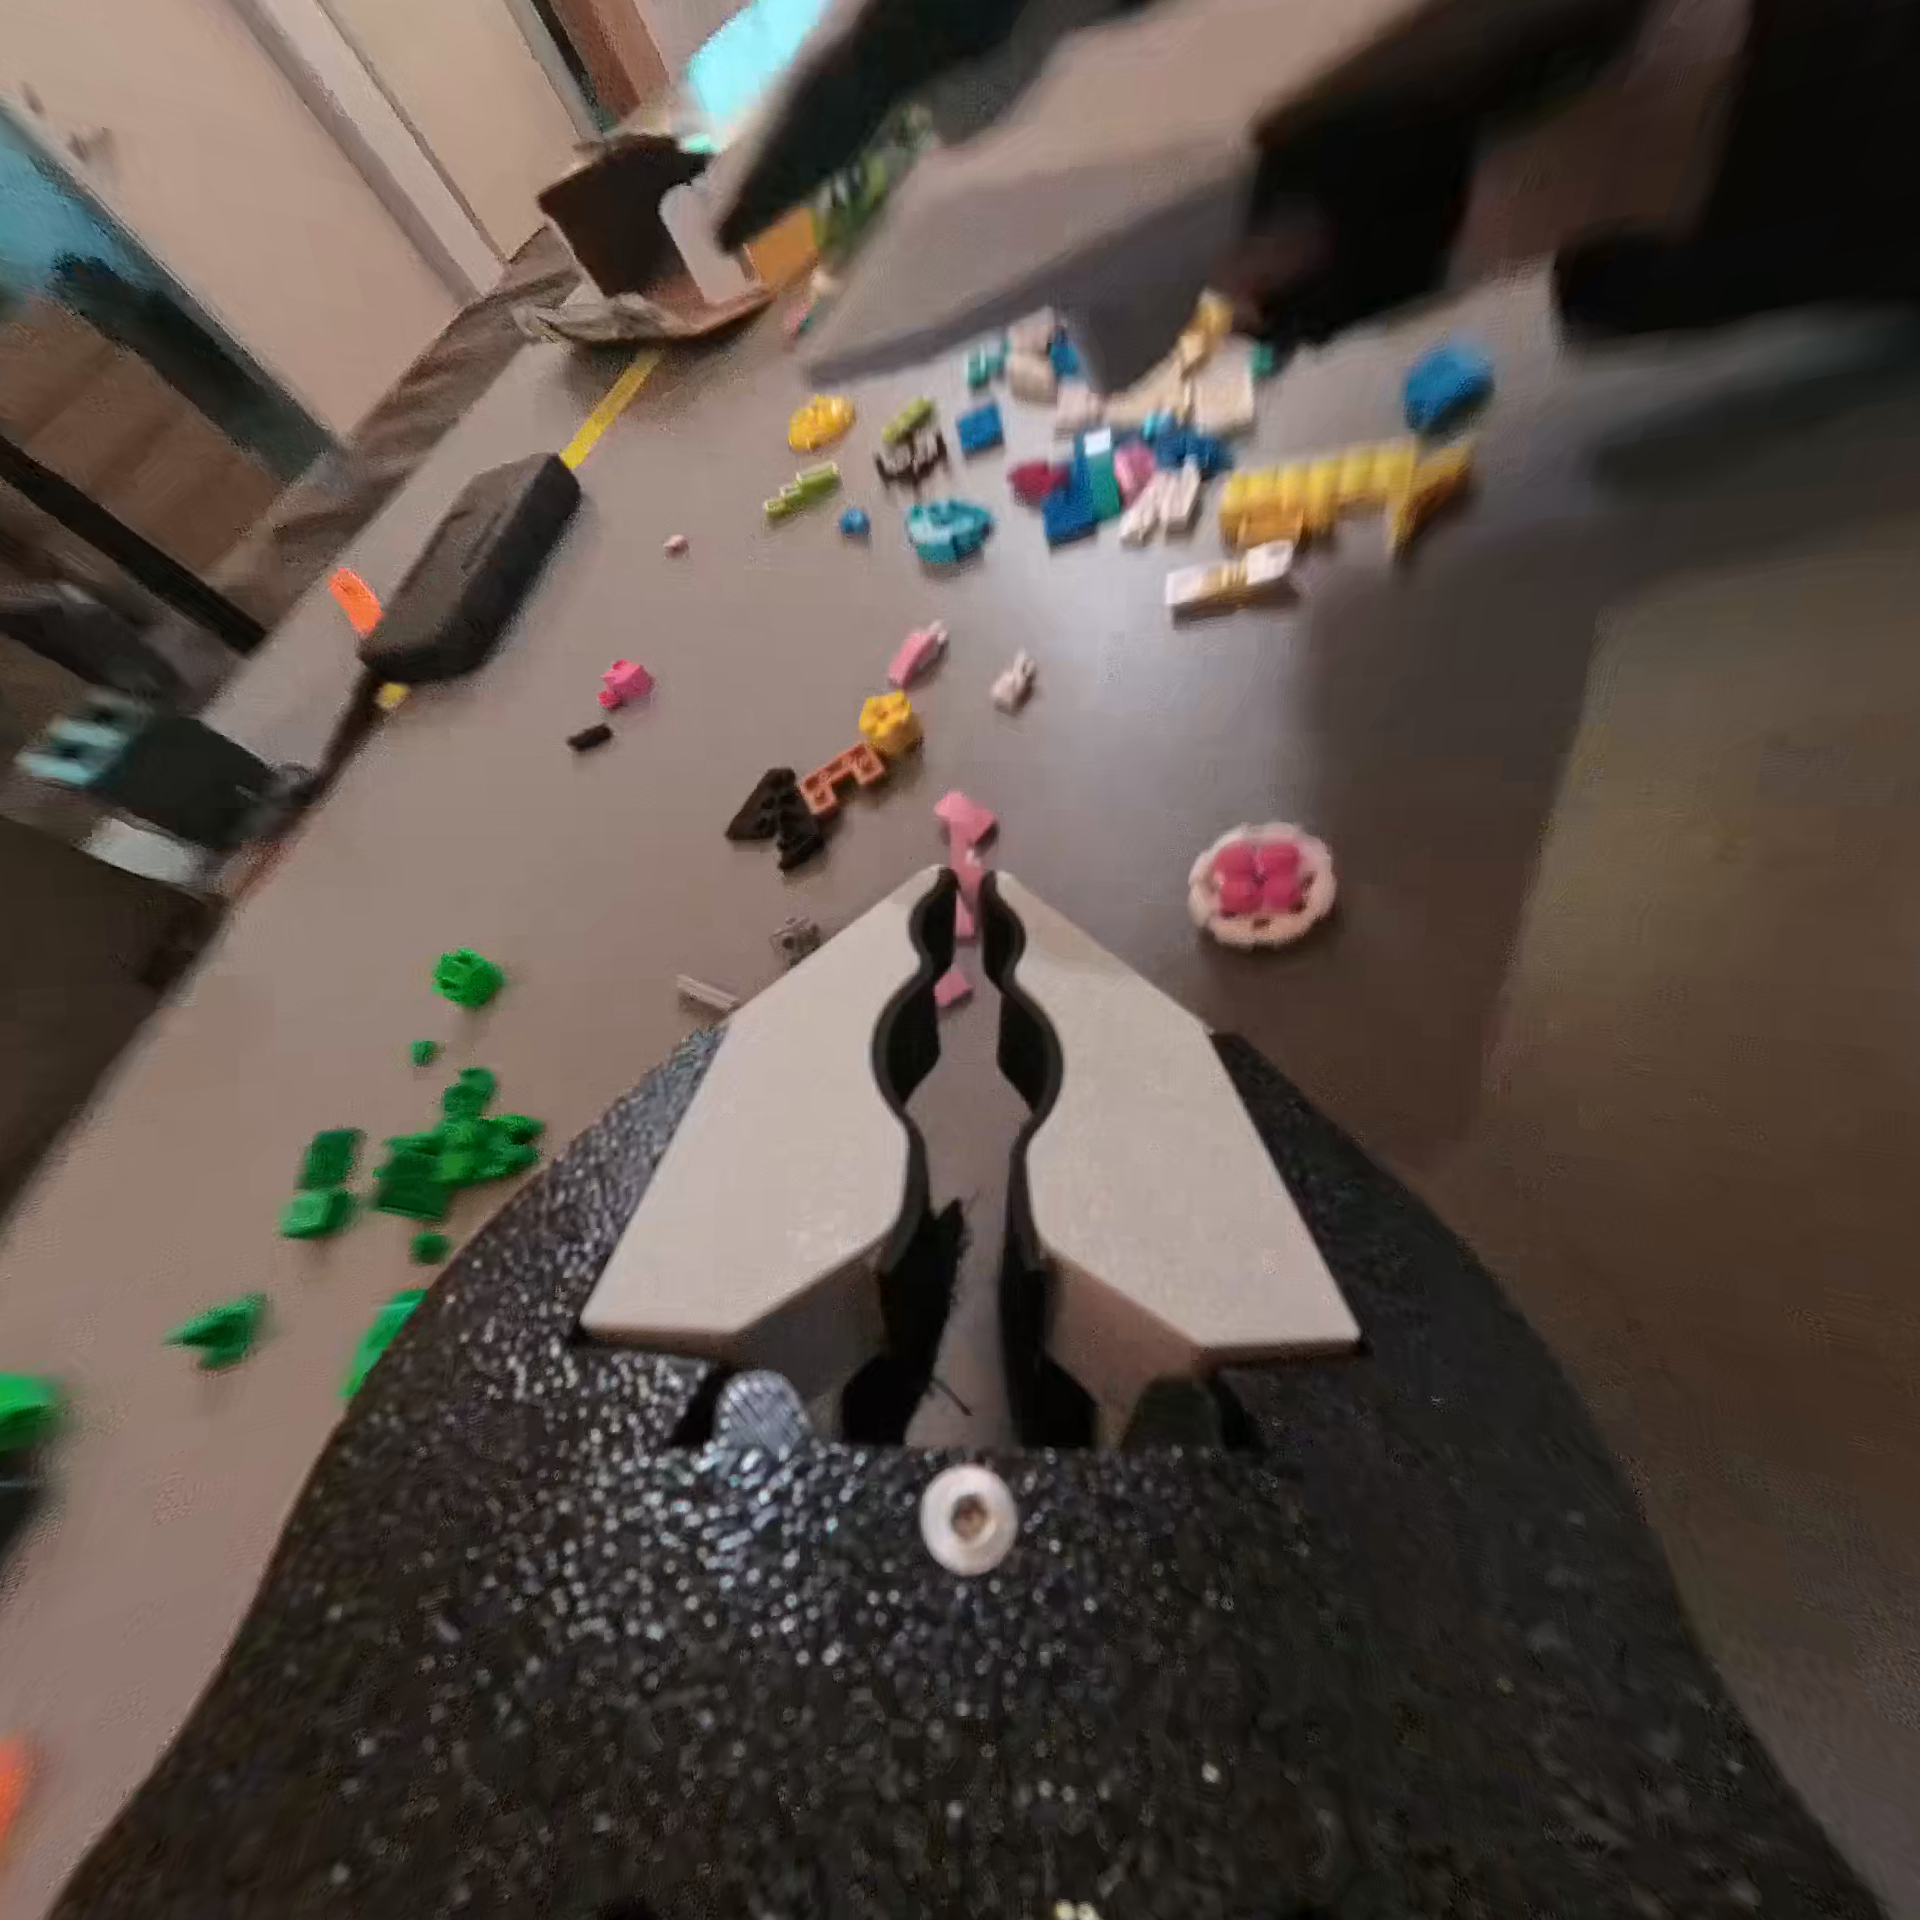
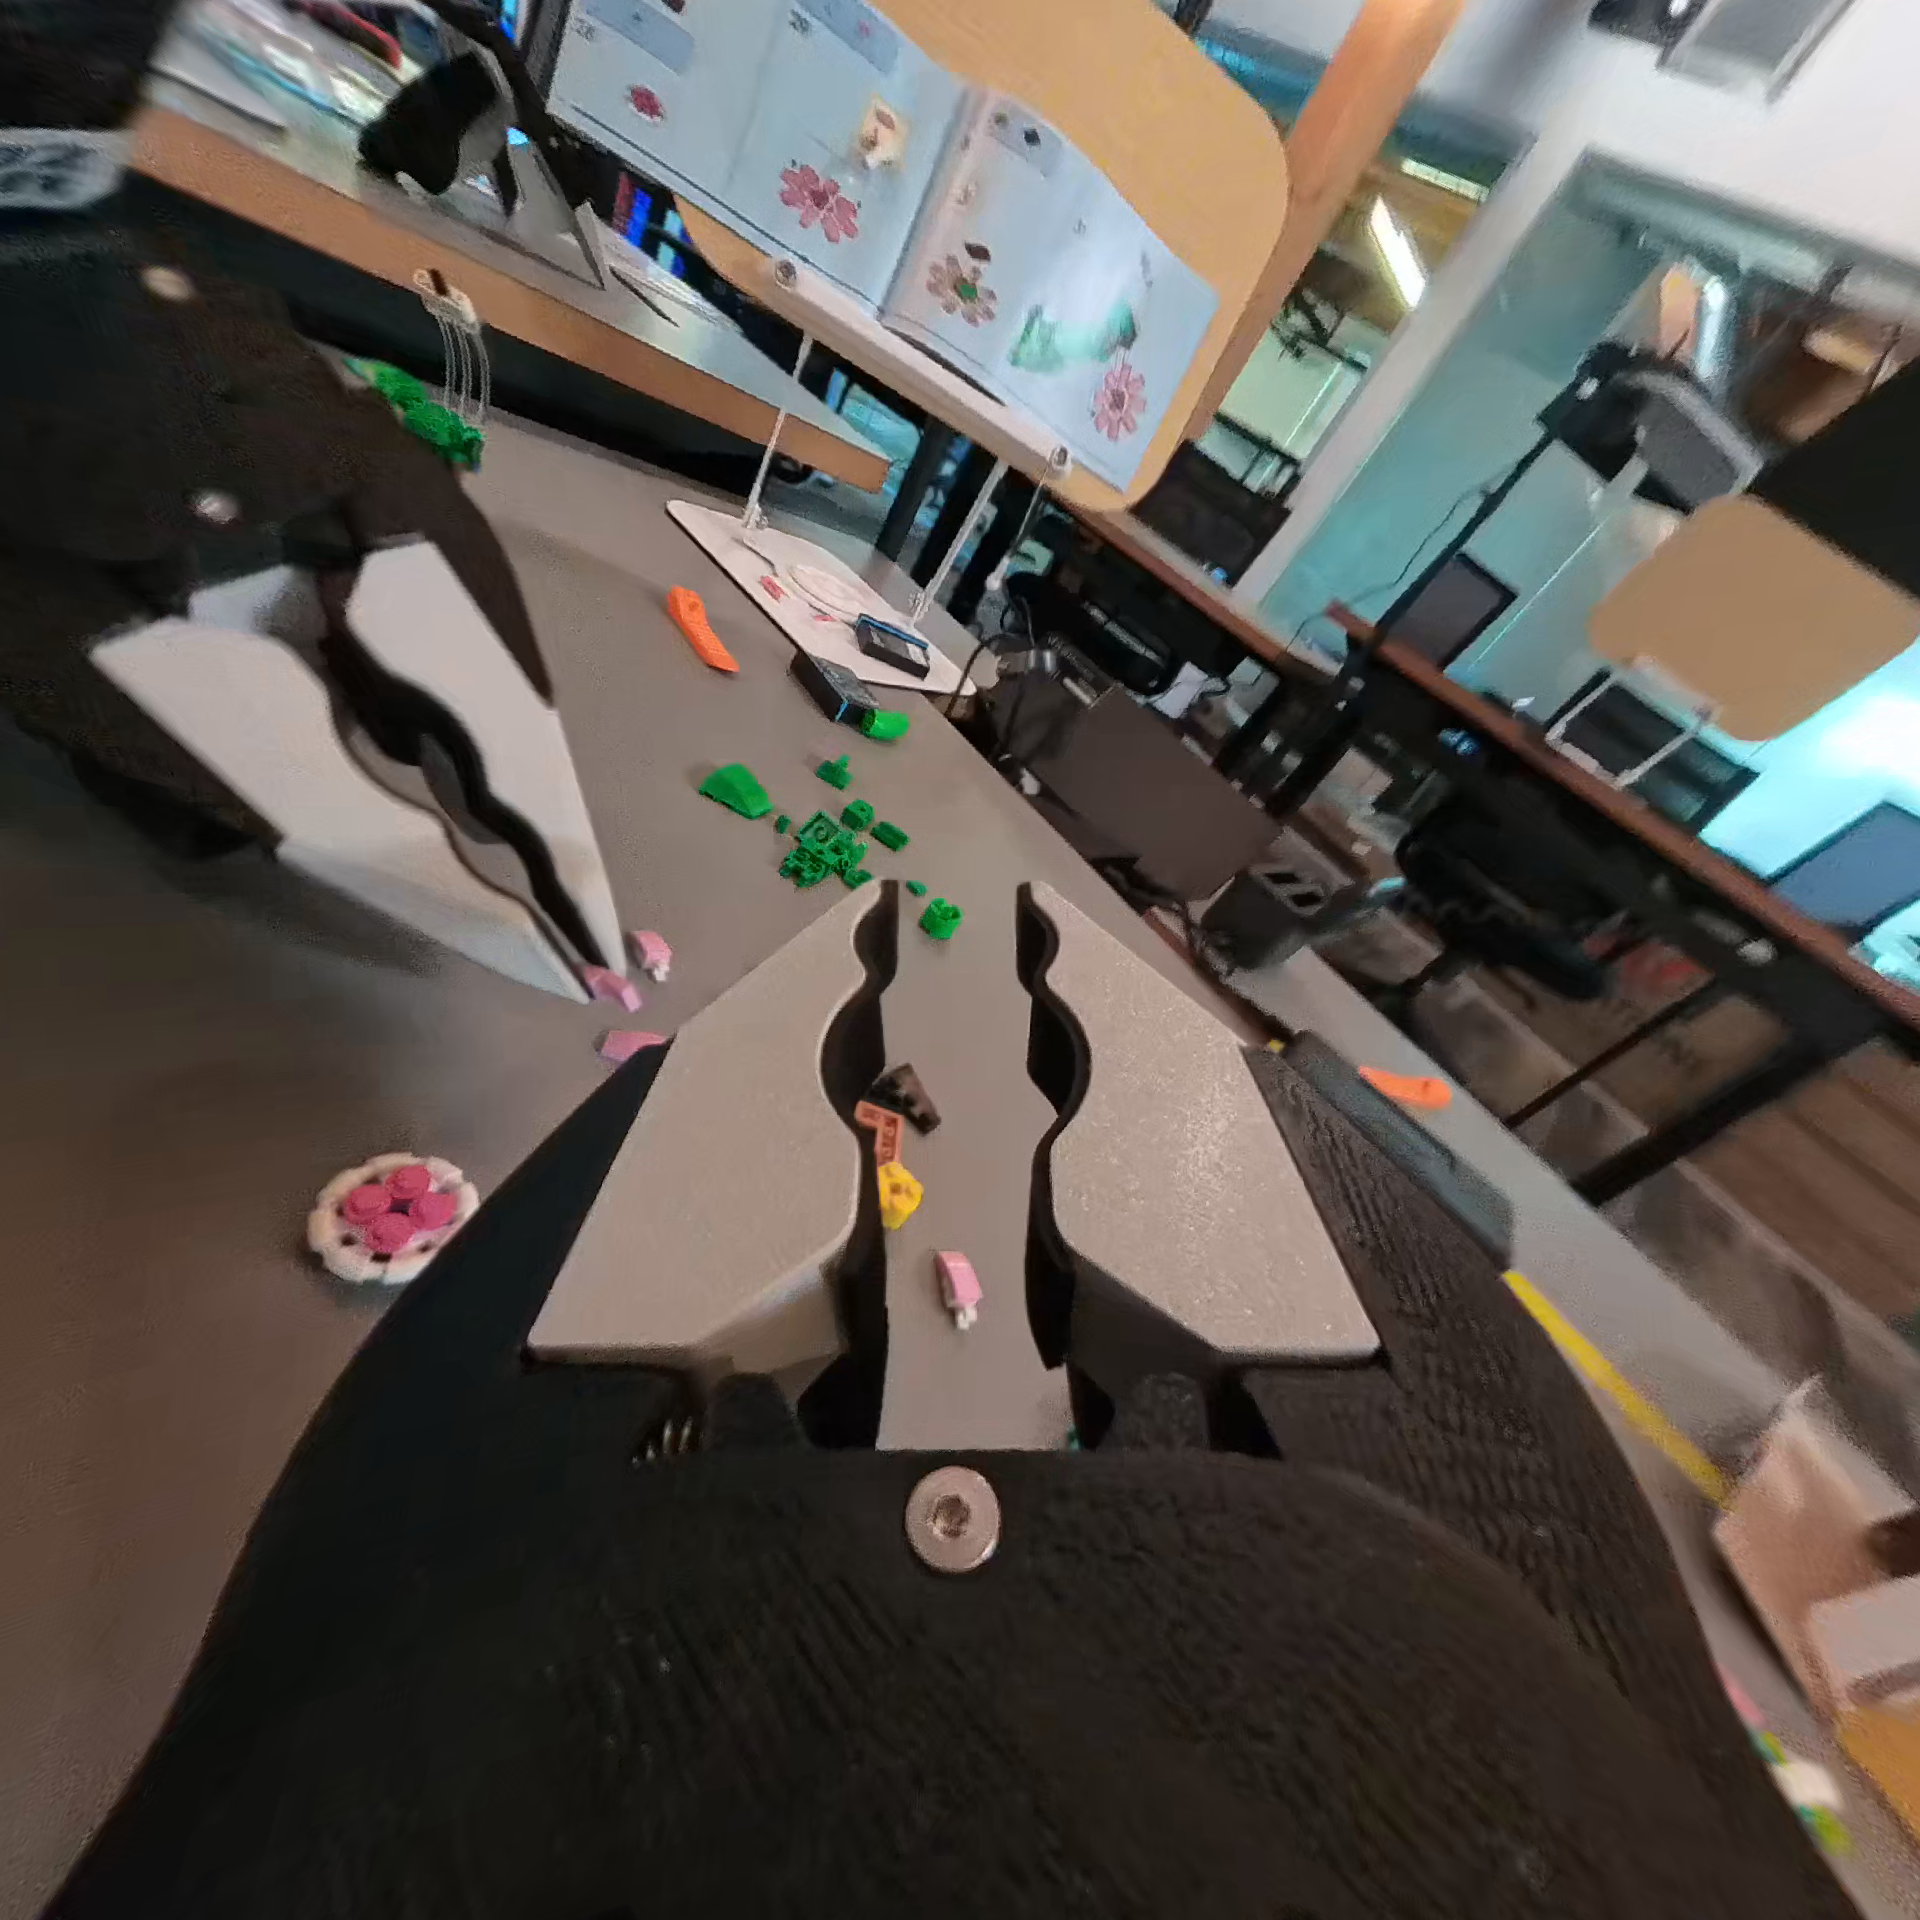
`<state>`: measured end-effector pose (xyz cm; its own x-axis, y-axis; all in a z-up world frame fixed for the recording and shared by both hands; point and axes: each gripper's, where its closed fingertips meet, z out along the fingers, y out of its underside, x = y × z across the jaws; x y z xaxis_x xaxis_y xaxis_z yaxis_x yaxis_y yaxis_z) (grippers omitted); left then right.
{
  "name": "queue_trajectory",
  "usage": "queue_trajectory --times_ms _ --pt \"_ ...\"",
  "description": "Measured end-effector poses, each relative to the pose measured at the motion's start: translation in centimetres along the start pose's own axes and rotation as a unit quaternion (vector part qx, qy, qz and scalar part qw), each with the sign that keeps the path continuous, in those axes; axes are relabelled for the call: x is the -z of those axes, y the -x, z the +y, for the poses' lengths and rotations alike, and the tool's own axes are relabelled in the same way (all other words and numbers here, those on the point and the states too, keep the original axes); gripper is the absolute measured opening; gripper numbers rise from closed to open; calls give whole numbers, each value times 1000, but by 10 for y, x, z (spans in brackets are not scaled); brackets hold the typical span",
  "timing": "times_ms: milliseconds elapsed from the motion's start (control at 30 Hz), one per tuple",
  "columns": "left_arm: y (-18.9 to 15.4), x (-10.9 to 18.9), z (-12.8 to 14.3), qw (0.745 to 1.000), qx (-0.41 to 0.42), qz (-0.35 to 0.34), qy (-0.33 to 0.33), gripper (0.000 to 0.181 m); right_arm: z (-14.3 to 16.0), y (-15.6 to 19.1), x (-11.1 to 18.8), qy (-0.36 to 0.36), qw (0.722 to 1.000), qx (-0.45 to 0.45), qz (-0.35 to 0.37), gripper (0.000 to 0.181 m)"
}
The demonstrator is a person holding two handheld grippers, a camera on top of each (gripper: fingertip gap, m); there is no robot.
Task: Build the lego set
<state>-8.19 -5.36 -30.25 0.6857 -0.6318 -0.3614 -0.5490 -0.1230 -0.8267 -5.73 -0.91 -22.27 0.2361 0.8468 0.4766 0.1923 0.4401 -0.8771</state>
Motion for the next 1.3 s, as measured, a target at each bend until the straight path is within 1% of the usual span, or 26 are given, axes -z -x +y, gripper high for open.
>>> queue_trajectory --times_ms 67,100,133,200,233,300,367,400,433,500,600,700,900,967,1033,1100,1200,1233,1300 --pt "-3 -2 5 994 -96 -30 31 2 8 -7 -1 19 999 -39 7 19" --pt "-5 -4 5 990 -133 -41 33 2 16 -14 -2 40 997 -57 24 17" --pt "-9 -6 6 985 -161 -44 34 2 27 -19 -3 67 995 -68 35 16" --pt "-14 -10 14 977 -204 -41 54 2 40 -15 -4 98 992 -78 18 16" --pt "-15 -11 17 971 -224 -43 64 2 42 -6 -5 103 991 -85 -11 15" --pt "-11 -10 16 962 -258 -61 67 2 42 26 -5 115 980 -115 -111 11" --pt "-9 -6 5 952 -293 -82 41 2 36 60 -1 124 953 -174 -214 12" --pt "-9 -3 0 944 -315 -93 28 2 31 71 0 120 939 -205 -248 14" --pt "-9 -1 -5 935 -338 -103 17 2 27 76 1 114 930 -227 -266 14" --pt "-10 3 -12 921 -371 -122 -1 2 24 79 2 110 923 -242 -277 14" --pt "-17 7 -23 914 -385 -124 -34 2 21 79 3 104 916 -260 -286 14" --pt "-18 8 -26 907 -398 -132 -41 2 19 83 6 104 910 -267 -301 7" --pt "-18 7 -25 906 -400 -130 -46 1 20 84 7 109 910 -263 -302 7" --pt "-21 6 -25 910 -392 -123 -49 2 21 84 8 111 909 -258 -306 7" --pt "-22 6 -26 923 -363 -113 -59 2 20 83 10 108 911 -251 -308 6" --pt "-20 6 -28 949 -292 -92 -71 3 21 80 10 107 918 -236 -299 6" --pt "-17 8 -29 983 -156 -37 -88 17 35 76 12 128 935 -175 -279 6" --pt "-17 9 -30 989 -110 -14 -94 21 35 77 12 123 939 -156 -280 6" --pt "-20 11 -30 993 -36 40 -102 25 29 79 14 100 945 -126 -285 6"
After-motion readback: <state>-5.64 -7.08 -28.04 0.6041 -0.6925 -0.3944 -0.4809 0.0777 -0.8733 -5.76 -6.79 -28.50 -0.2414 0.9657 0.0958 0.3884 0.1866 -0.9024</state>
